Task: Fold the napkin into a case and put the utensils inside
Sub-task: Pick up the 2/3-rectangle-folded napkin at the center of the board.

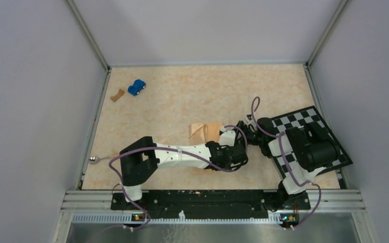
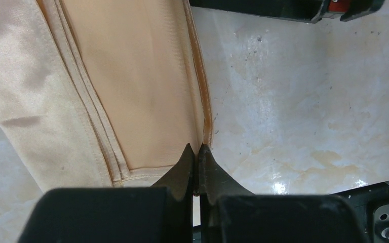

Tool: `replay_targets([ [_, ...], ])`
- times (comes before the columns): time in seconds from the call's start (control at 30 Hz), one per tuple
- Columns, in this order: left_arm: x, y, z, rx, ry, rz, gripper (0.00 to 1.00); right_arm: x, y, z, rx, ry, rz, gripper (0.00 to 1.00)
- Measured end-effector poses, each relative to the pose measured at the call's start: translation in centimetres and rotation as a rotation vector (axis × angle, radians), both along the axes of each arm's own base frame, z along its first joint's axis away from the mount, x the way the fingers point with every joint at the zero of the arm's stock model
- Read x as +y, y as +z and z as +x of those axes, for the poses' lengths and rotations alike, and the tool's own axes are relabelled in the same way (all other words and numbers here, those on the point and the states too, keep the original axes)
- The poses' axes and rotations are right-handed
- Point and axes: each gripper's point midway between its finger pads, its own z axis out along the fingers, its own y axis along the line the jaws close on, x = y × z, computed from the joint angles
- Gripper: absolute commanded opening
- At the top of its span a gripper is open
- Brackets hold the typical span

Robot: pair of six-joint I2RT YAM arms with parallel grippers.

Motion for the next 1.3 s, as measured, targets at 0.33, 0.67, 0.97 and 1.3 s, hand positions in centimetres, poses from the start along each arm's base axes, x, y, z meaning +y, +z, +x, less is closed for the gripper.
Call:
replay_targets([
  [0.33,0.1,0.9,0.0,-0.007,0.000,-0.021,0.00,0.8,0.0,1.1,-0.018,0.004,0.015,0.69],
  [0.67,0.2,1.1,-0.1,-0.006,0.000,-0.029,0.00,0.8,-0.7,1.8,-0.030,-0.022,0.007,0.43],
  [0.97,-0.1,0.7,-0.3,0.022,-0.020,-0.044,0.19,0.4,-2.0,3.4,-0.058,-0.066,-0.054,0.04],
  [1.3,-0.2,2.3,-0.6,0.086,-0.106,-0.199,0.60,0.3,-2.5,3.7,-0.080,-0.057,-0.078,0.00],
])
